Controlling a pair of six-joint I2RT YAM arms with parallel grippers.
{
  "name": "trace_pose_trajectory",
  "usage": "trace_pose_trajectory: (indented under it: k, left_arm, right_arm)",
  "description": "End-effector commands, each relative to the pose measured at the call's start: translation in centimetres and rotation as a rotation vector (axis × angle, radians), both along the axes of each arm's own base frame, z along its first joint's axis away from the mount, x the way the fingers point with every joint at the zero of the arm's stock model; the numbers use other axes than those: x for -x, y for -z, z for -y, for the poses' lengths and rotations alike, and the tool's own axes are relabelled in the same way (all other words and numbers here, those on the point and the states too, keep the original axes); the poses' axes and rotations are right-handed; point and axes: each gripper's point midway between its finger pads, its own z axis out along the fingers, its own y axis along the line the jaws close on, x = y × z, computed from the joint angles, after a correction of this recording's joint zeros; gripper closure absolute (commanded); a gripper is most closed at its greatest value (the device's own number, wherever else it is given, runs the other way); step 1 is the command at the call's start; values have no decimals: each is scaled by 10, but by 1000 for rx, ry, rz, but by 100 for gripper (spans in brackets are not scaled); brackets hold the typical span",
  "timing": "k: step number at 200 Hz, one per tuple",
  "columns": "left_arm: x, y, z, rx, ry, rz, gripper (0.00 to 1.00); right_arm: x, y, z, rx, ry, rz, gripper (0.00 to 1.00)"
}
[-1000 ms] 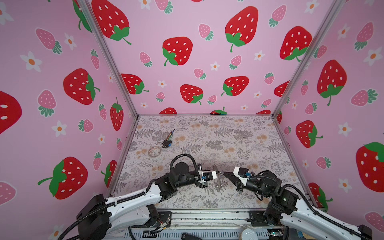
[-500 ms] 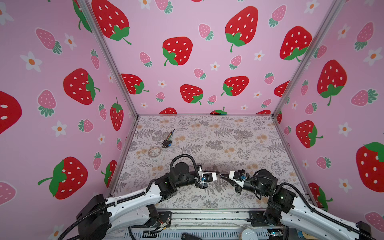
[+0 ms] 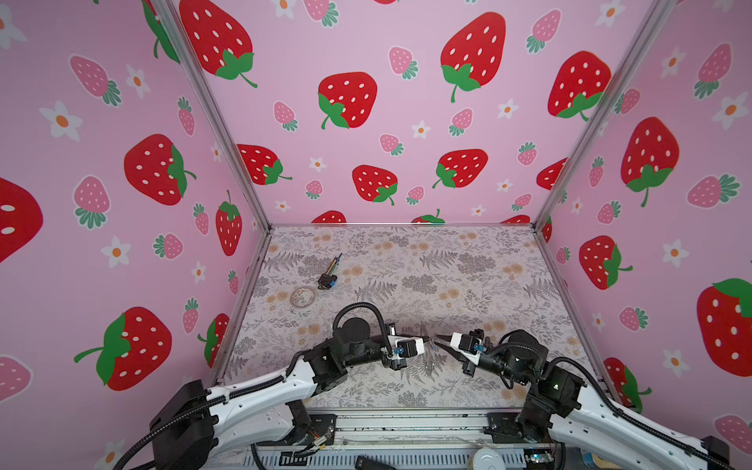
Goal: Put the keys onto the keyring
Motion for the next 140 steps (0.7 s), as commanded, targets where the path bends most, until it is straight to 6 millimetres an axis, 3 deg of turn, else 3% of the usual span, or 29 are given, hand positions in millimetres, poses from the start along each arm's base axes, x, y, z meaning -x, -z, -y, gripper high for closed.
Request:
trace_pose_trajectory:
  k: [1,140]
  left_arm:
    - [2,-11,1,25,20,39,100]
    - [1,-12,0,22,12,42,100]
  right_arm:
    - [1,-15,-2,-20,-9,41,81]
    - [8,-9,-8,-43,-54,-42,100]
